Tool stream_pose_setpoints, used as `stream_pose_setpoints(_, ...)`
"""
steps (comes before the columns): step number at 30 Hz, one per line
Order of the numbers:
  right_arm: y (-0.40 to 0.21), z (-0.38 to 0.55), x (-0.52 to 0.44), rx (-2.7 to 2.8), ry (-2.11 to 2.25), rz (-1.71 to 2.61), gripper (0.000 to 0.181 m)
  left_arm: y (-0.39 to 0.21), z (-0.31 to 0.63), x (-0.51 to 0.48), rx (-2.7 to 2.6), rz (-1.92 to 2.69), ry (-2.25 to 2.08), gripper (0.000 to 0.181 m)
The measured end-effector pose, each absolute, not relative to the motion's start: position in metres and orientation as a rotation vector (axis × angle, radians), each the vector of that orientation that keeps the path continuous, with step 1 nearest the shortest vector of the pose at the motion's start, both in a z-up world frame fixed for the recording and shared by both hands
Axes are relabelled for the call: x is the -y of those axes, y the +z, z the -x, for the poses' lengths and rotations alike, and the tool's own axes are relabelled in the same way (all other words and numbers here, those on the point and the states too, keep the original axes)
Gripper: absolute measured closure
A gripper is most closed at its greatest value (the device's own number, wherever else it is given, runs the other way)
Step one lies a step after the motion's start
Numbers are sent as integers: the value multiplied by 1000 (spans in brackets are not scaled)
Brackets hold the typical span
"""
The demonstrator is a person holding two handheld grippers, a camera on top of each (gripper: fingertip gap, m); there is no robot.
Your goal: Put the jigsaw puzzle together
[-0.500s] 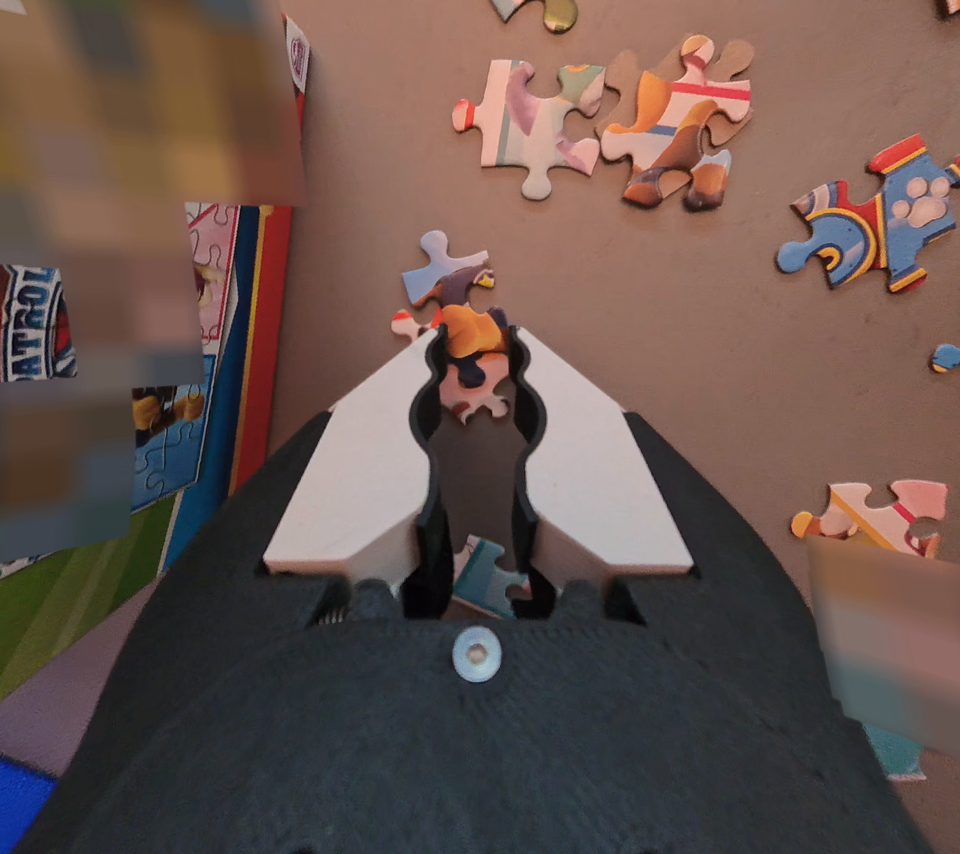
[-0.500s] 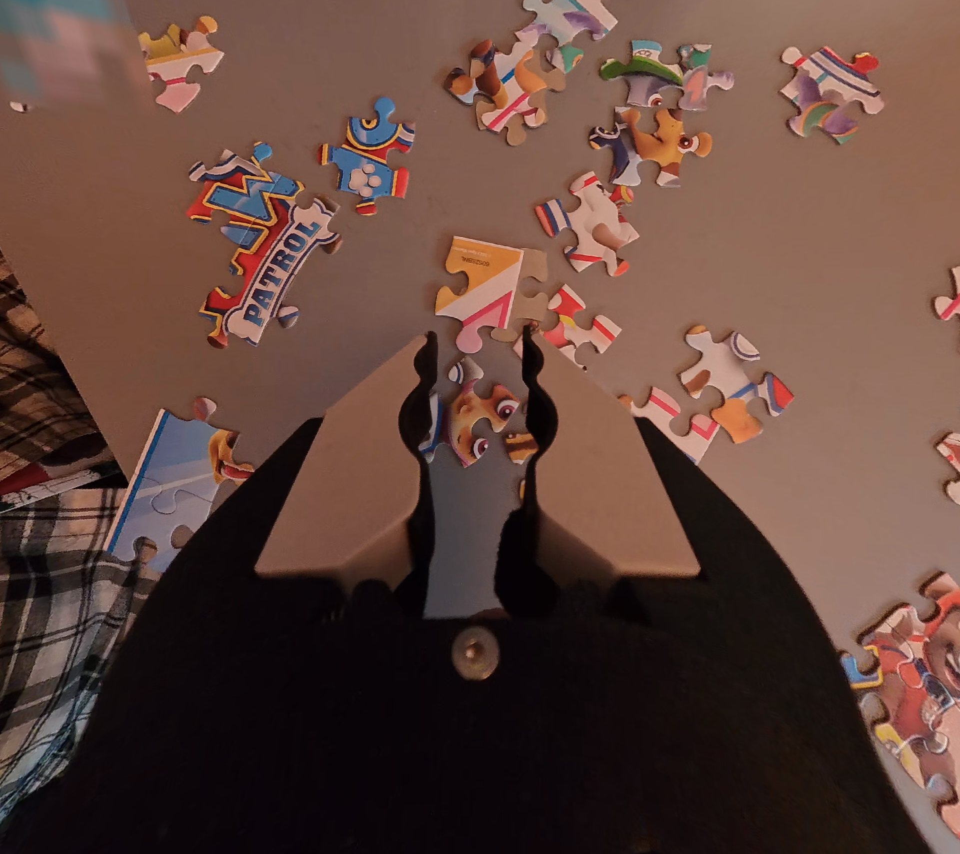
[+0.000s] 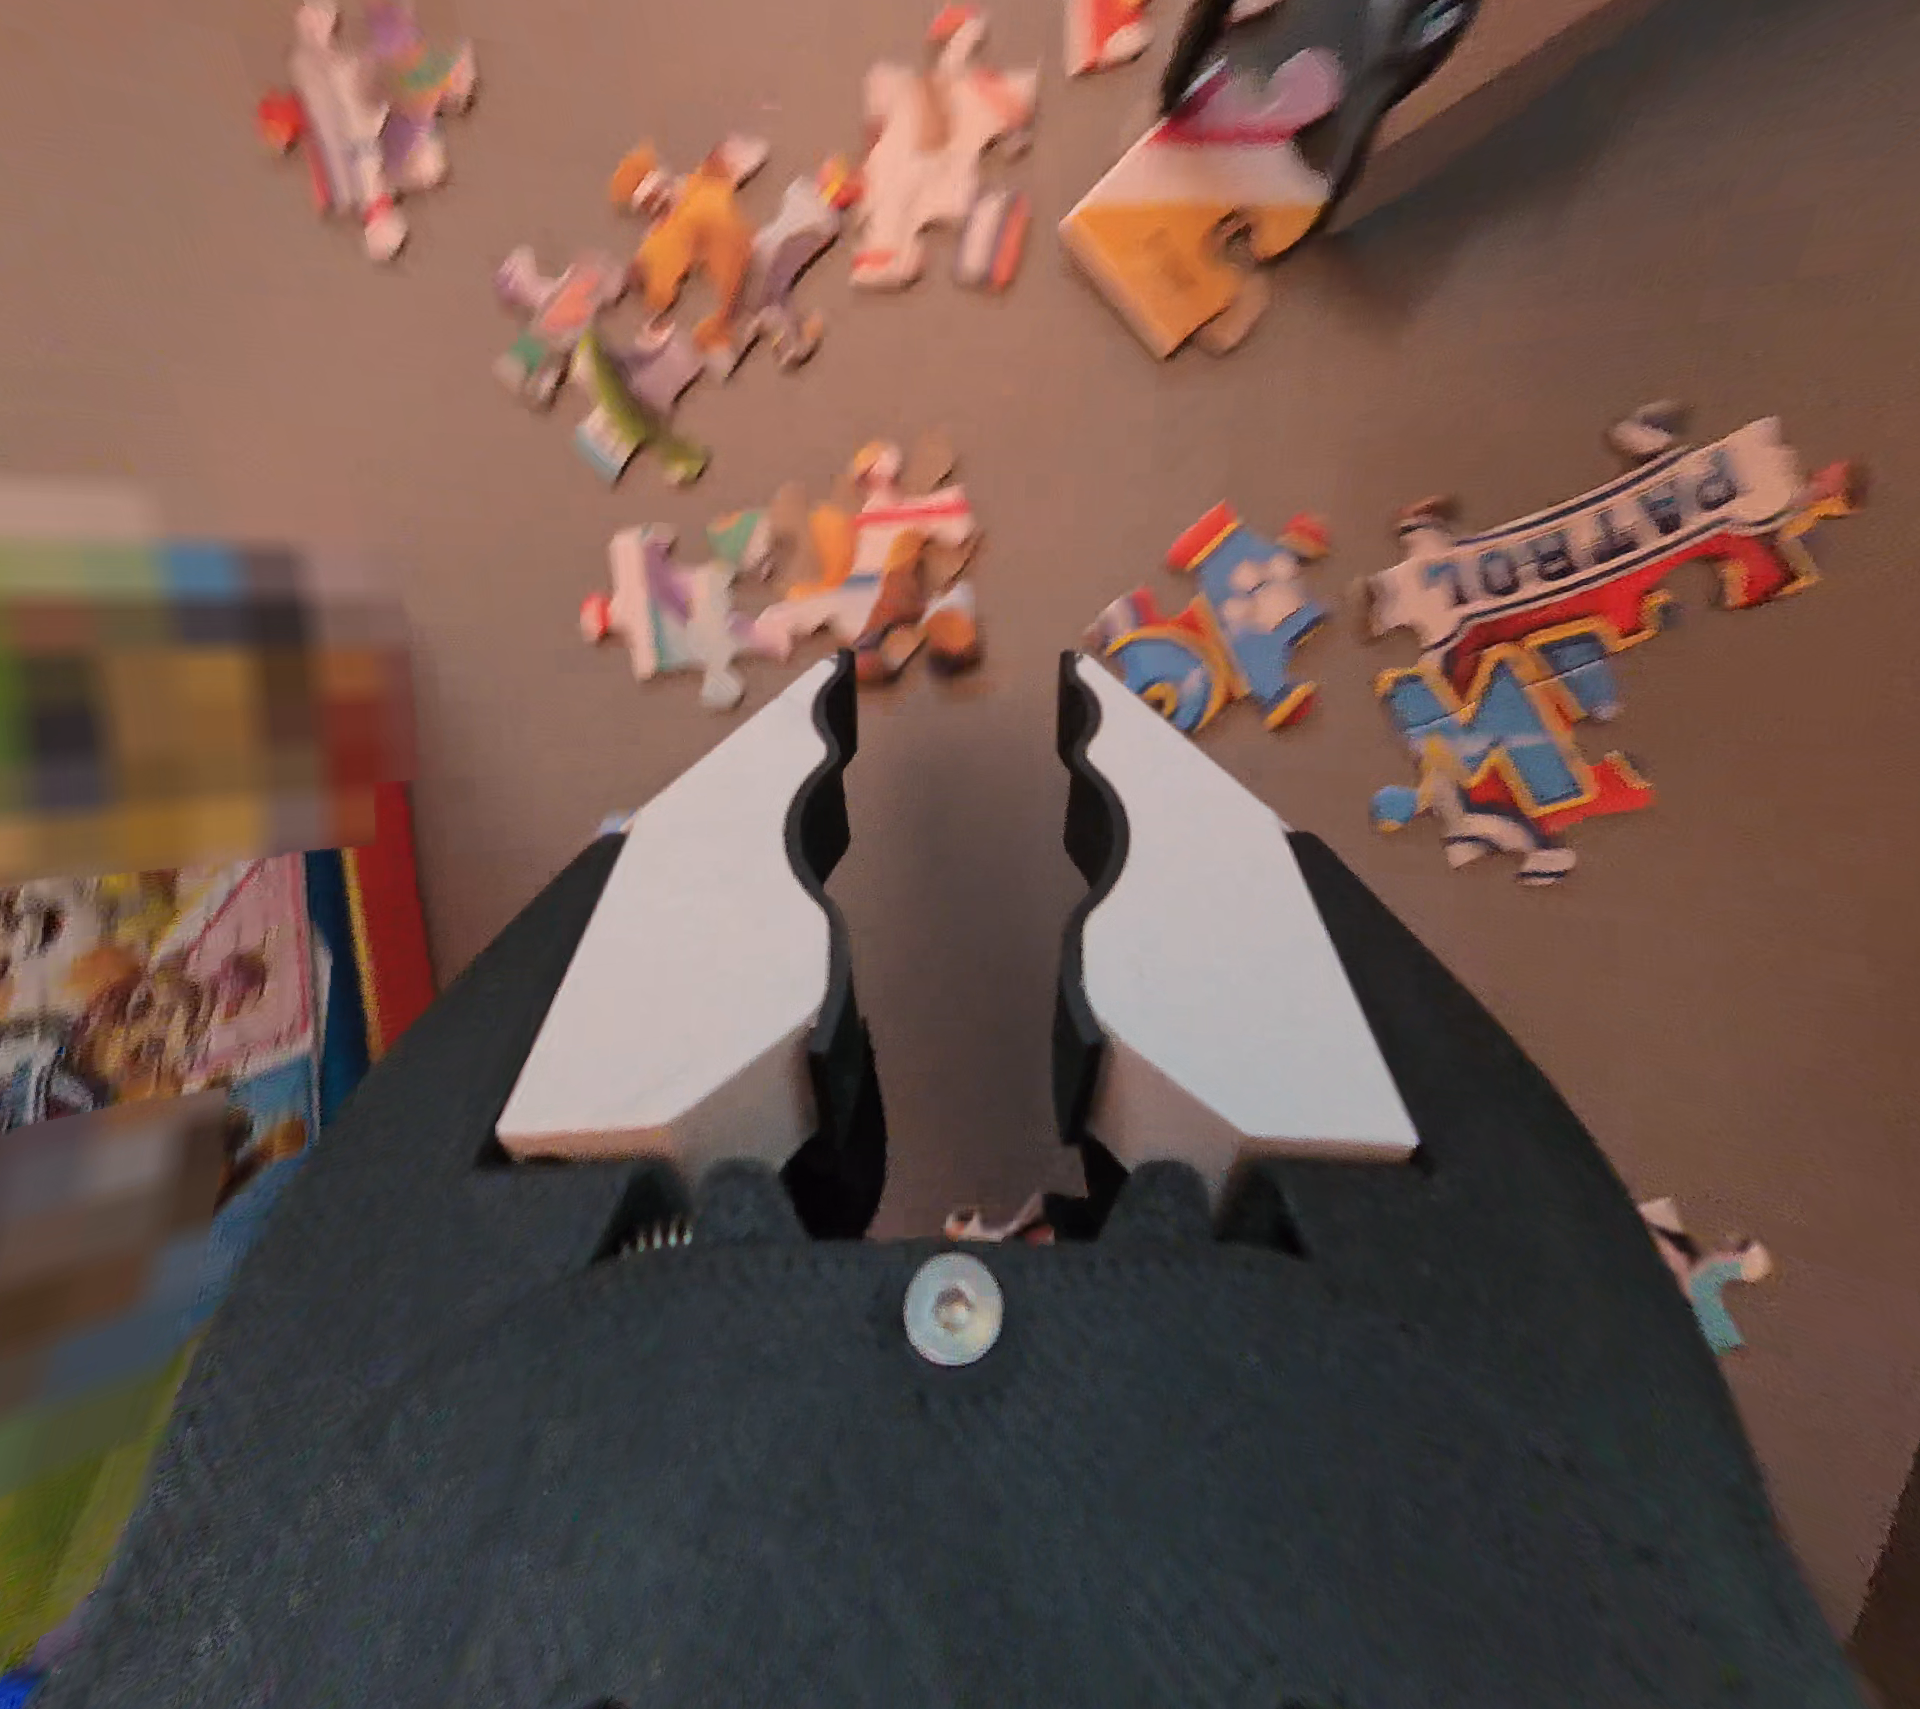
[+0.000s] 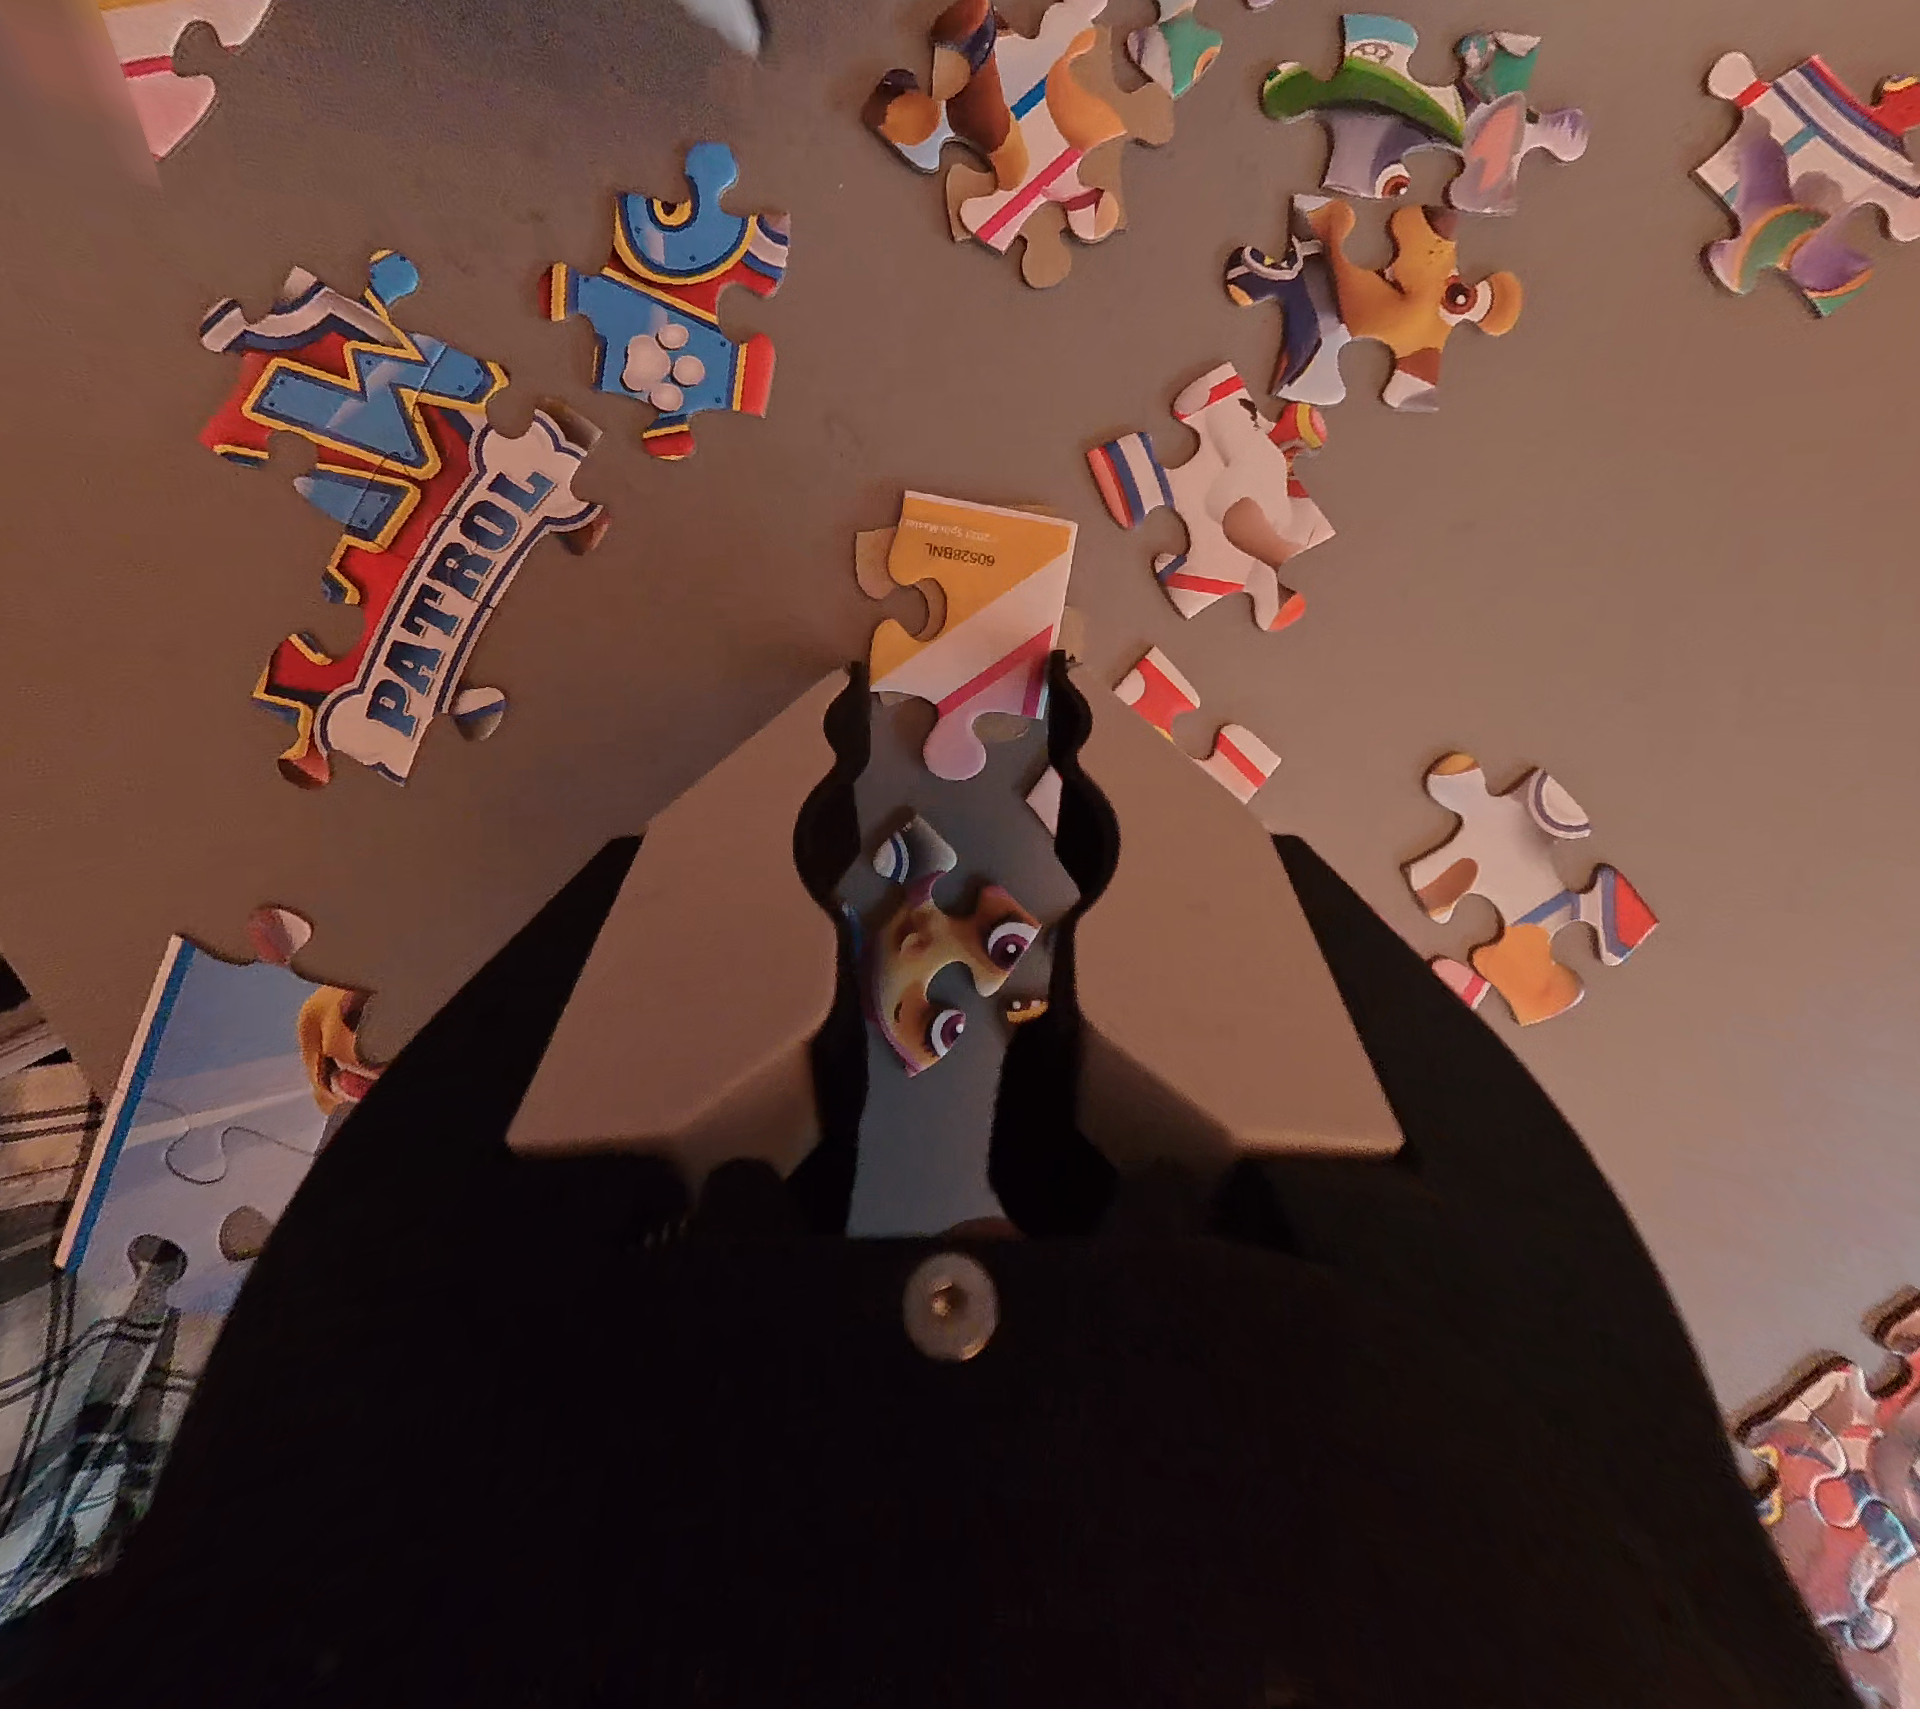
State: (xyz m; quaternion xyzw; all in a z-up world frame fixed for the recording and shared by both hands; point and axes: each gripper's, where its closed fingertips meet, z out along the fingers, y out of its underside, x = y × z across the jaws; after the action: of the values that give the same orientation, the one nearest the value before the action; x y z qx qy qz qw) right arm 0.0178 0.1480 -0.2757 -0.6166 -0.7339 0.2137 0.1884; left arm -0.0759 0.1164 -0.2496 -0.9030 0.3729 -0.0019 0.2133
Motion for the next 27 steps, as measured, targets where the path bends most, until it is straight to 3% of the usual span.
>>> stream_pose_setpoints(13, -256, -36, -153, 2049, 594, 1616, 149, -245, 24, -111, -1128, 2441, -60, 124)
stream_pose_setpoints(17, -244, -52, -151, 2098, 636, 1556, 149, -245, 21, -102, -1108, 2425, -47, 127)
stream_pose_setpoints(27, -227, -80, -112, 2386, 437, 1028, 149, -232, -61, -93, -1017, 2286, -473, 139)
